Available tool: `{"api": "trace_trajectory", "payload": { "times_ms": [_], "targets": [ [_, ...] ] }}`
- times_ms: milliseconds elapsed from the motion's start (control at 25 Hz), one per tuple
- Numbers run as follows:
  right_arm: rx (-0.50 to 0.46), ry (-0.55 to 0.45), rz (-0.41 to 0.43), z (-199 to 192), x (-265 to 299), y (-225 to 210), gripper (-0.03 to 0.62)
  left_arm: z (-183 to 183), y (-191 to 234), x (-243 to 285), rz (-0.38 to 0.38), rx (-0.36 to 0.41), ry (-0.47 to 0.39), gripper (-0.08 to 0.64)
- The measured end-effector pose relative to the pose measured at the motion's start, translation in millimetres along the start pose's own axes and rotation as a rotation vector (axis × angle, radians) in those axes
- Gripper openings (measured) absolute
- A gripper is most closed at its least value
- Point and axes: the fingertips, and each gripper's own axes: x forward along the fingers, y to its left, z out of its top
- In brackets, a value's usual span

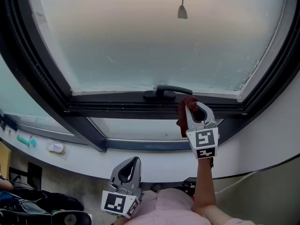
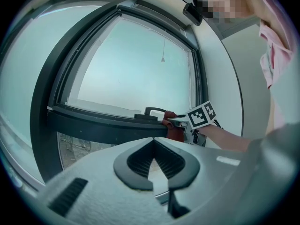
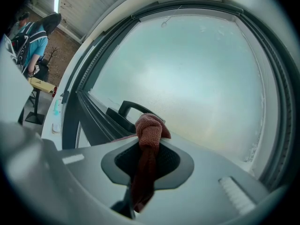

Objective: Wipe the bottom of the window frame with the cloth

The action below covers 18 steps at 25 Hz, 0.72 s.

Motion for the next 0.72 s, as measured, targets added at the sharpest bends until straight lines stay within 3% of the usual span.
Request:
{"api": "trace_trajectory", "payload": {
  "times_ms": [480,720],
  "targets": [
    [0.016,0.004,-0.039,-3.2,-3.0,-6.5,0.061,-0.8,-4.7,-6.0,-0.028,0.012,0.010,-0.005],
    [0.044,0.029,-0.052,-3.8,-0.6,-6.5,0.061,17.0,9.9,-9.0,-0.033,0.102,-0.012,-0.005]
  ]
}}
